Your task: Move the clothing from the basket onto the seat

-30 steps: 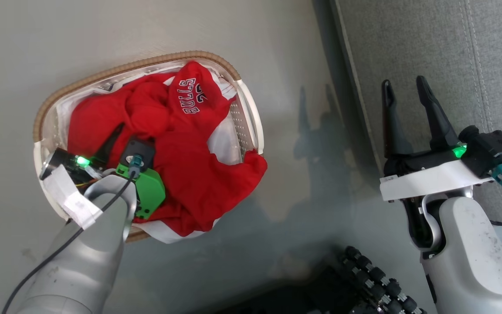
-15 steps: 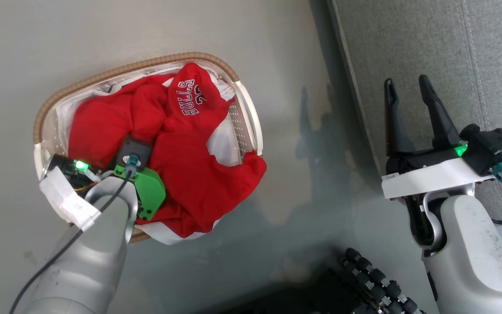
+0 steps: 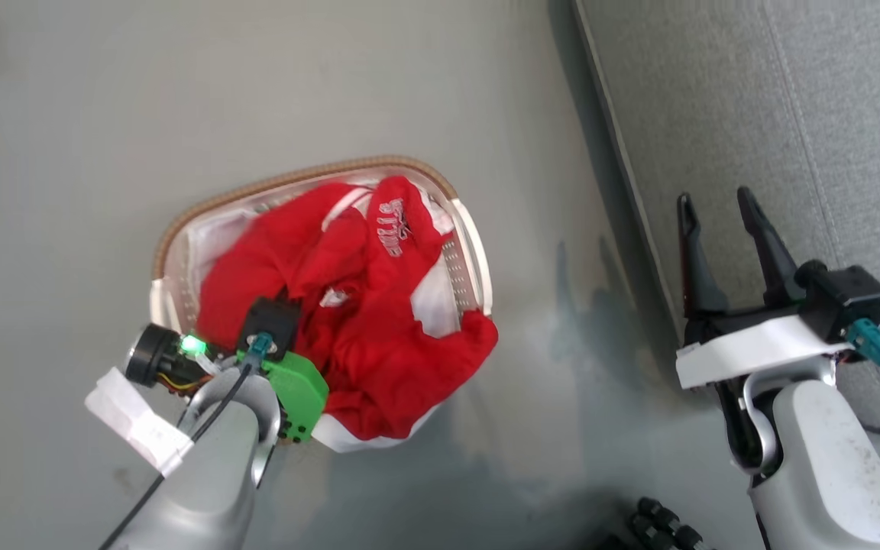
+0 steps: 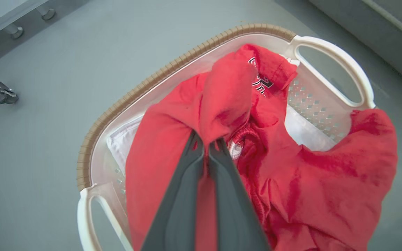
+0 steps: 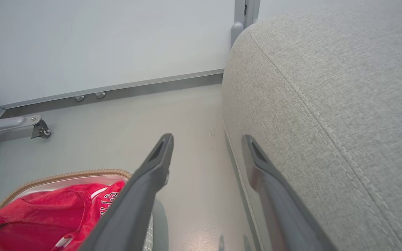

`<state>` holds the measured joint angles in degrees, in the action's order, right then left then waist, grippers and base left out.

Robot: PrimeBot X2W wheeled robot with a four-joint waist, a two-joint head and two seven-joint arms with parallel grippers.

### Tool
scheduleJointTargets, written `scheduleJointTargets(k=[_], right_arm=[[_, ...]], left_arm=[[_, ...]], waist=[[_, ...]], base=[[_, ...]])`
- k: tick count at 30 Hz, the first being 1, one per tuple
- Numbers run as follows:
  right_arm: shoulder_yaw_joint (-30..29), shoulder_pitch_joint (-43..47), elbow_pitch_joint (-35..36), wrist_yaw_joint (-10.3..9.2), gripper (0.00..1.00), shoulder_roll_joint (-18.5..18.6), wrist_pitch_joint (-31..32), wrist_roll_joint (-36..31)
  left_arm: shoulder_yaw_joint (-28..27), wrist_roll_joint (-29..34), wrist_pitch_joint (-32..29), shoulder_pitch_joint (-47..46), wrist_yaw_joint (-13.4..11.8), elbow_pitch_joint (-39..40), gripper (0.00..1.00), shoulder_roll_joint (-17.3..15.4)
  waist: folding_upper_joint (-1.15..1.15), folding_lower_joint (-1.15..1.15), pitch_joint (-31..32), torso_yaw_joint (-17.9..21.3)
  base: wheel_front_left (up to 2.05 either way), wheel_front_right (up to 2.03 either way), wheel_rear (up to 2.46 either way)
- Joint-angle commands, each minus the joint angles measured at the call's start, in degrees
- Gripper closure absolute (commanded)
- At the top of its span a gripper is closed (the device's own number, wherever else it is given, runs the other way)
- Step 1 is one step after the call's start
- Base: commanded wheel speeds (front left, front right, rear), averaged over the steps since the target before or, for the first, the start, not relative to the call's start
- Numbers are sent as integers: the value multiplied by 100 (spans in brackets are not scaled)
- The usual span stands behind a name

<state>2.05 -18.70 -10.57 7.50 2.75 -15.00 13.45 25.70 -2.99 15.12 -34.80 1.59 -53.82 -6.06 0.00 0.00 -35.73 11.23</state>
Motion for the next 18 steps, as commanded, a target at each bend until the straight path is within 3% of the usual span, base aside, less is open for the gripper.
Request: scheduleJointTargets(k=[1,9,18], right_arm=[[-34,156,-47,-2,0,25,-27,-78],[61,699,-235,-2,0,26,-27,-262],[214,1228,-352,-2,0,25,-27,-310]], left_arm=[[-28,-69,6,189,57,159,100,9],[47,-218,5,771,293,833,100,21],[354,-251,6,862,536,1498,100,-311]], waist=[[0,0,741,-458],[0,0,1838,-849],[0,0,2723,-937]], base=[[0,0,0],[0,0,0],[0,0,0]])
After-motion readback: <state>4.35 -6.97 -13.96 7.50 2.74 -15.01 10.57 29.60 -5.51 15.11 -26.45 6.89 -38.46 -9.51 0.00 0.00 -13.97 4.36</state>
